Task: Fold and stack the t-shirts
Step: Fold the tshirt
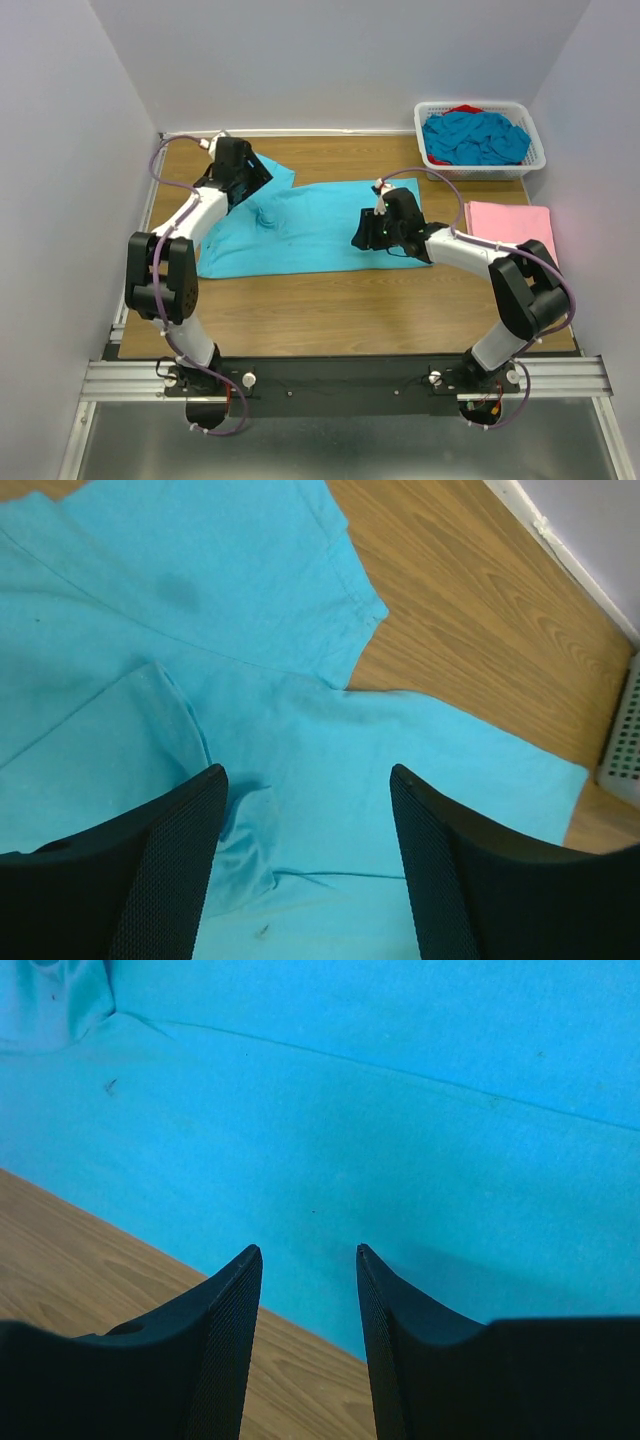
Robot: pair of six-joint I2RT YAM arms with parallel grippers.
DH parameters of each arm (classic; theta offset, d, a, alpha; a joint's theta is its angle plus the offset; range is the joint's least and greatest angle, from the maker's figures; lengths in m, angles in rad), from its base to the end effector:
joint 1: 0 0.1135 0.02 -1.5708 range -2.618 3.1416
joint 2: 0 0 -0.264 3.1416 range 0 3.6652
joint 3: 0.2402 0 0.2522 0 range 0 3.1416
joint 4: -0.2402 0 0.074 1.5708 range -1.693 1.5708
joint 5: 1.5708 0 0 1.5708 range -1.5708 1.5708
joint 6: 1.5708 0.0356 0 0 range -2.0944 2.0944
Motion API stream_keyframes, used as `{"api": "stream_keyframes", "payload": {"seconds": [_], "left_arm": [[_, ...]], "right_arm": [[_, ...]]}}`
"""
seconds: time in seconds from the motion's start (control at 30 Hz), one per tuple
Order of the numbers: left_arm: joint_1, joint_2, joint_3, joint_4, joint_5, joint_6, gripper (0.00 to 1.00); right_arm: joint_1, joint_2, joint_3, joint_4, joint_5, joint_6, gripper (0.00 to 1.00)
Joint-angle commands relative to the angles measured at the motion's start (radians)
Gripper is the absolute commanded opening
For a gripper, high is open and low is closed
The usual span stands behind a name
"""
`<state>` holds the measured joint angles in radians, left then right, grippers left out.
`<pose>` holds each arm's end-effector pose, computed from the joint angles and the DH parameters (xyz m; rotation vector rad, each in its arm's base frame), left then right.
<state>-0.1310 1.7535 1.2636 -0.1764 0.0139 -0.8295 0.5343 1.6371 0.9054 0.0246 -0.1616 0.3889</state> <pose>0.3950 -0.0525 0.2430 -0.7769 2.1560 -0.5285 0.2921 0.1795 0.1870 -0.2587 2.3425 0.6542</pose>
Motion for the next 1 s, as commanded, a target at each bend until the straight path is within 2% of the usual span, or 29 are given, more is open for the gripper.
{"api": "stream_keyframes", "payload": {"seconds": [0.0,0.03,0.07,0.13,0.23,0.6,0.97], "left_arm": [[-0.113,-0.049,0.01,-0.13,-0.251,0.144,0.67],[-0.152,-0.043,0.029,-0.168,-0.334,0.173,0.63],[-0.171,-0.031,0.043,-0.19,-0.371,0.187,0.57],[-0.202,0.02,0.094,-0.253,-0.455,0.205,0.5],[-0.24,0.102,0.146,-0.299,-0.486,0.23,0.44],[-0.275,0.271,0.249,-0.321,-0.494,0.262,0.38],[-0.298,0.327,0.312,-0.347,-0.502,0.26,0.38]], "right_arm": [[-0.007,-0.02,-0.017,0.008,-0.006,0.008,0.5],[-0.008,-0.022,-0.019,0.008,-0.006,0.01,0.5],[-0.008,-0.022,-0.019,0.008,-0.006,0.008,0.5],[-0.008,-0.025,-0.02,0.006,-0.009,0.01,0.5],[-0.008,-0.025,-0.023,0.006,-0.012,0.011,0.5],[-0.01,-0.034,-0.045,0.008,-0.007,0.011,0.5],[-0.008,-0.023,-0.043,0.008,-0.007,0.007,0.5]]}}
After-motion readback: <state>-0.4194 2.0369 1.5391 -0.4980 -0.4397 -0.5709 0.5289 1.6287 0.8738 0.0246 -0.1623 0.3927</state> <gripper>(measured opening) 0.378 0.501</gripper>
